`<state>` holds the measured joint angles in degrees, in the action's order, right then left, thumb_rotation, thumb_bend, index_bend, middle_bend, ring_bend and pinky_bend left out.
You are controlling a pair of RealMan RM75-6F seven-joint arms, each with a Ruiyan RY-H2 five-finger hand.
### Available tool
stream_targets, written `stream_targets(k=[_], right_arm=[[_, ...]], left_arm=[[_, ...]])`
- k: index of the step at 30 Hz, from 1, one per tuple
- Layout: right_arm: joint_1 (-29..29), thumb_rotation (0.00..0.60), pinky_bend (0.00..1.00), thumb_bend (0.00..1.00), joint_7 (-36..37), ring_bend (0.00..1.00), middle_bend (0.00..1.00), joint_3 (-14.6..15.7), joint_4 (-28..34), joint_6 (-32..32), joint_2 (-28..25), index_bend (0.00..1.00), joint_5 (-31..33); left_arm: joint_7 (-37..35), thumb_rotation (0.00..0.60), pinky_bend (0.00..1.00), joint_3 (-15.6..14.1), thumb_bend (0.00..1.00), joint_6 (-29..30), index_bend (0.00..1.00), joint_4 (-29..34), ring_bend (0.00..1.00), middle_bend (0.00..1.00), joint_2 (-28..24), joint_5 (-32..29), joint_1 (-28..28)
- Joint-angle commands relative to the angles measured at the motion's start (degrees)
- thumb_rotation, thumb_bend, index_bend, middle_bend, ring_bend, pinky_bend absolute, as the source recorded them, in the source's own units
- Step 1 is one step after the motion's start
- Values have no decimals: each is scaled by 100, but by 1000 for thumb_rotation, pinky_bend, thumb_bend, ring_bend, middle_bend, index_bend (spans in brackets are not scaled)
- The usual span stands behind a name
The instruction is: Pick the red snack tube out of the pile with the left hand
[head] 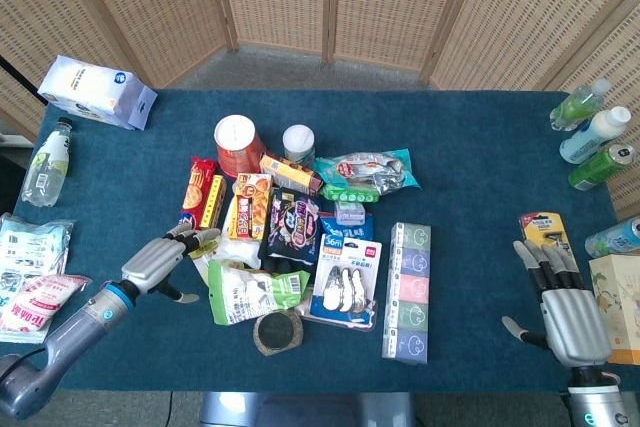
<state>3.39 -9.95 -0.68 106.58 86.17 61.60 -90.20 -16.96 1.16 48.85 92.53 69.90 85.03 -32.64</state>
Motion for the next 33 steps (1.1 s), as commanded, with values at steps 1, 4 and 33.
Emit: stream_targets(k=[1,4,33], right_arm=[[-14,600,0,162,15,0,0,1,6,15,-14,32,-5],[-33,600,0,162,16,0,0,7,7,22,-23,32,0],[-33,600,0,161,114,0,0,20,32,-31,0,31,-146]], left_arm=[[-82,600,0,-38,170,-72,74,-22,168,179,23,-22,-35],[-73,600,0,-79,169,-174,70,-109,168,178,39,-83,-75],[424,600,0,232,171,1000,39,-289,151,134,-606,-1246,707]])
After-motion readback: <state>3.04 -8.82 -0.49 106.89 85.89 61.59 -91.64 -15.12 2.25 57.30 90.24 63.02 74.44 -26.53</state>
